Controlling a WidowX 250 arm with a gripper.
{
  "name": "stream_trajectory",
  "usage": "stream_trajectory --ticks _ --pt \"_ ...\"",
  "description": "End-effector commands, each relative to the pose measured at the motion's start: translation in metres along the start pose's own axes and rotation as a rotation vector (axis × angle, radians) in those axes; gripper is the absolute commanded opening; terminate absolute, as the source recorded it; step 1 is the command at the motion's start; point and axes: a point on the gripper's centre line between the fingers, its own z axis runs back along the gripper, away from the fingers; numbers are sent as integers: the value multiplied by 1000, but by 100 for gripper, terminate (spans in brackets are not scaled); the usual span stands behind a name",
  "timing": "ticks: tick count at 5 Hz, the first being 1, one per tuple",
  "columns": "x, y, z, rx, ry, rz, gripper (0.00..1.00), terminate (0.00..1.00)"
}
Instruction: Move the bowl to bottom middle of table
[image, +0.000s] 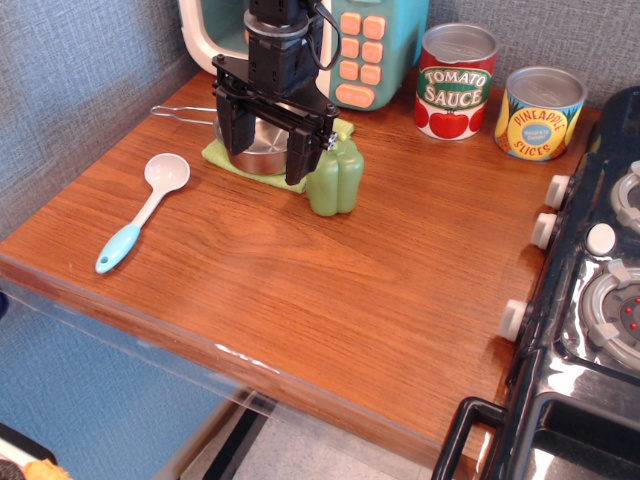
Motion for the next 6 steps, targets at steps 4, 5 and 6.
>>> stream_trajectory --ticks 4,5,6 --pt "43 54 5 11 30 192 100 0" --pt "55 46 0 20 54 178 100 0" --pt "65 31 -8 -15 56 166 100 0"
